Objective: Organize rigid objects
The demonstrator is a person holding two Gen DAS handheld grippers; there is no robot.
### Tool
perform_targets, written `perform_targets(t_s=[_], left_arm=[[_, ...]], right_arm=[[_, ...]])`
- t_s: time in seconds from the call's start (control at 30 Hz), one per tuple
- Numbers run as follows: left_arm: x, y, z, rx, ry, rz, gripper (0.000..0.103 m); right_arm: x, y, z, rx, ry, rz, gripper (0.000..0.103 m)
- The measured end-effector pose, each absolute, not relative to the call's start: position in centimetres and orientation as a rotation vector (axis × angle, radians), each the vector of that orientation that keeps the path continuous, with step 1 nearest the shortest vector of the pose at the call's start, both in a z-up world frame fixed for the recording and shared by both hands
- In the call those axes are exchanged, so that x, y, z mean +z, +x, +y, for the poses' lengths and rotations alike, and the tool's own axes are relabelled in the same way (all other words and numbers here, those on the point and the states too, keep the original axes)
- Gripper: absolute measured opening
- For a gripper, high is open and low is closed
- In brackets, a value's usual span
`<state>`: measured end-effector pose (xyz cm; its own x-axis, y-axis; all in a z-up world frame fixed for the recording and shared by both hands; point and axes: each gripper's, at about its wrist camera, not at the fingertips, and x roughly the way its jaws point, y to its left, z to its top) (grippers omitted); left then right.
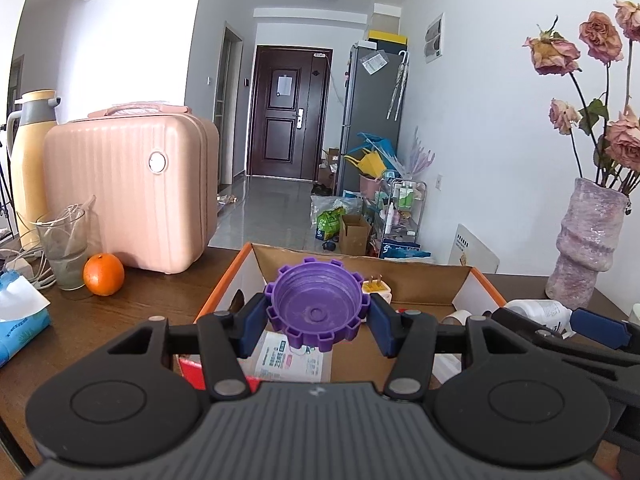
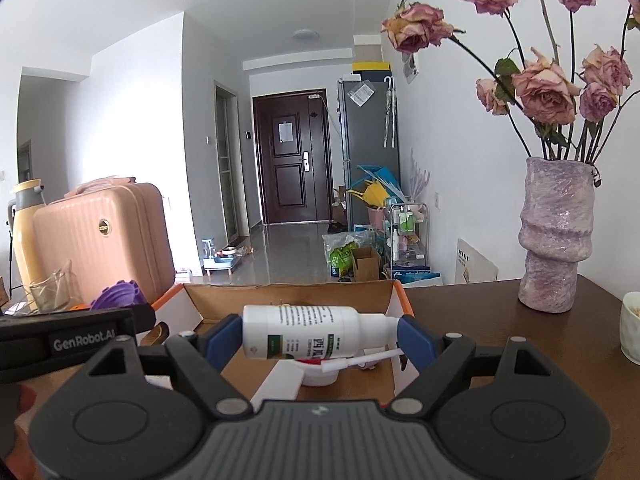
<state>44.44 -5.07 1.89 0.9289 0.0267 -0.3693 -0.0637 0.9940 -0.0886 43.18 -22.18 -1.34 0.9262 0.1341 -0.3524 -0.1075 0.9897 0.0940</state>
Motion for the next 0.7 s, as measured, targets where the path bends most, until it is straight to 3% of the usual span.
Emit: perform_targets(t_s=[0.7], left_arm=[[0.5, 50.8, -4.1, 0.079, -0.092, 0.412, 0.055]], right_arm=[[-2.3, 49.9, -20.6, 0.123, 0.057, 0.413, 0.084]])
